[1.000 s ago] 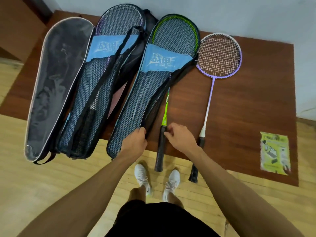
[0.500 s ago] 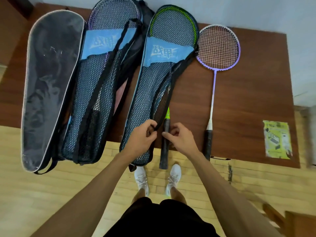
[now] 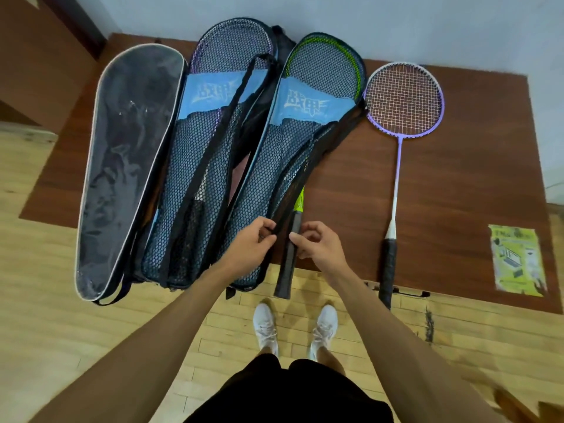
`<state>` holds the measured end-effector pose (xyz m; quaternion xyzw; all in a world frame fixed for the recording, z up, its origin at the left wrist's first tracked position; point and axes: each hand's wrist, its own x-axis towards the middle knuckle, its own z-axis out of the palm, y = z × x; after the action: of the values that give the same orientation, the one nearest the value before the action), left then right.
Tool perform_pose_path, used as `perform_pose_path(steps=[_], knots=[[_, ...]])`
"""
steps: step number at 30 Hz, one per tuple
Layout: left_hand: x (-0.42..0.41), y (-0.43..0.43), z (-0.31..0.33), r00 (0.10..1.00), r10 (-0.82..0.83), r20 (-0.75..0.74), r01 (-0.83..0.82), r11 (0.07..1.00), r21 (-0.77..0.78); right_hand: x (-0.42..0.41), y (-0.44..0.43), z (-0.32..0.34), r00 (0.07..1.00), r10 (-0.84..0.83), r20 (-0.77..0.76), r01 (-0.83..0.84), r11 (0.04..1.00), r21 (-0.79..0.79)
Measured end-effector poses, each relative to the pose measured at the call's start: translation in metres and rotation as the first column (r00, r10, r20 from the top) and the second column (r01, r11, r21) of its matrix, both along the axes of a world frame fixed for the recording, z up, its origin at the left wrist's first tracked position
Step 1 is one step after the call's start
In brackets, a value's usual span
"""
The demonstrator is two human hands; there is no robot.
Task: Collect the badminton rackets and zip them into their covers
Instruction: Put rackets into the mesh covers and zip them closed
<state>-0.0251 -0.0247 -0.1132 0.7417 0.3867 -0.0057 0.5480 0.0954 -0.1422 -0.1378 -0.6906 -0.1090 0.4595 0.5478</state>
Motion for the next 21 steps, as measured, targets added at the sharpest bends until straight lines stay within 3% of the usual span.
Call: perform_pose_path(steps=[5,9,12,15,21], knots=[[0.015,-0.011,0.007,0.999,0.005,0.049,-0.002,0.997,-0.077,-0.007,0.011,-0.005,0.999,0.037,-0.010,-0.037,0.999,-0.006],[0.013,-0.010,0.007,0.999,0.024,0.043,-0.021,0.997,-0.075,-0.006,0.005,-0.011,0.983,0.115,-0.141,-0.116,0.993,0.000],[0.008,-0.014,-0.001,0.999,0.003,-0.043,0.000,0.998,0.056,-0.005,0.001,-0.012,0.959,0.077,-0.272,-0.082,0.997,-0.006],[-0.002,-0.022,-0.007,0.977,-0.099,-0.189,0.144,0.961,0.238,-0.004,0.000,-0.013,0.912,0.024,-0.411,-0.031,0.999,-0.010],[-0.011,-0.028,-0.005,0.957,-0.112,-0.266,0.197,0.926,0.321,-0.004,0.001,-0.020,0.881,0.023,-0.472,-0.011,1.000,0.028]])
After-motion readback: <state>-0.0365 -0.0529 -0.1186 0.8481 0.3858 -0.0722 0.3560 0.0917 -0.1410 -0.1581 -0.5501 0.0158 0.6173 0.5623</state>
